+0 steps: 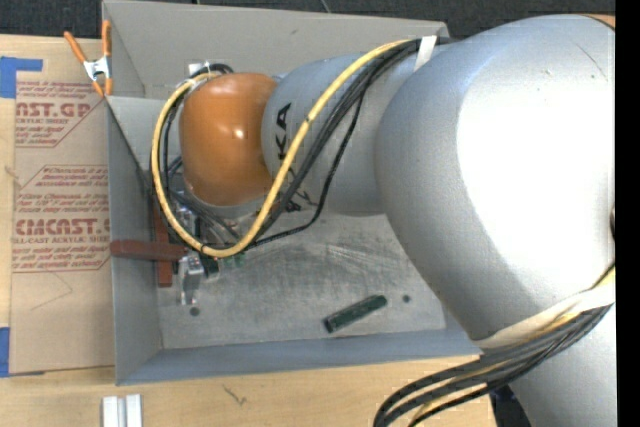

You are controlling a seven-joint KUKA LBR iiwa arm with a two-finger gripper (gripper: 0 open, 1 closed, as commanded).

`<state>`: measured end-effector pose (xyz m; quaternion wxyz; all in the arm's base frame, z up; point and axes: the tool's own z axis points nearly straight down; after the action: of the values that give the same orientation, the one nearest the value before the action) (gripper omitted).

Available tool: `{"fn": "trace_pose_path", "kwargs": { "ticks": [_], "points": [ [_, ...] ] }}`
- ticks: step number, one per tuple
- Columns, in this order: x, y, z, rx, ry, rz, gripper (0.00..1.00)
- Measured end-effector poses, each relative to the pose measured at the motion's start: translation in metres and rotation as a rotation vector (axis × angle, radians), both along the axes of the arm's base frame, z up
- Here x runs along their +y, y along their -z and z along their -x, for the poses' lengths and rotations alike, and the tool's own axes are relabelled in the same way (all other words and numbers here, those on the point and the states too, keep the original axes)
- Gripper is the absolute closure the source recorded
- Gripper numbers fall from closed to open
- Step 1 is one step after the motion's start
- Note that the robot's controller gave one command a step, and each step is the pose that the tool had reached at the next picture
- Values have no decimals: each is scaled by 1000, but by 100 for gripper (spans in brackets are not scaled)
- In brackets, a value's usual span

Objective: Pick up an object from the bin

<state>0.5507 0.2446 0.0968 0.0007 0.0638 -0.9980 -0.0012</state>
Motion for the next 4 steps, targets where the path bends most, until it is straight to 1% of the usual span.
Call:
{"fn": "trace_pose_path", "kwargs": {
  "ticks": [1,2,3,4],
  "points": [
    [-28,16,-46,-31,-114,-12,100],
    [-31,23,-41,-14,-113,-5,100],
    [-28,23,-42,-9,-132,0,100],
    [-31,19,-28,-3,-223,1,100]
  ]
}}
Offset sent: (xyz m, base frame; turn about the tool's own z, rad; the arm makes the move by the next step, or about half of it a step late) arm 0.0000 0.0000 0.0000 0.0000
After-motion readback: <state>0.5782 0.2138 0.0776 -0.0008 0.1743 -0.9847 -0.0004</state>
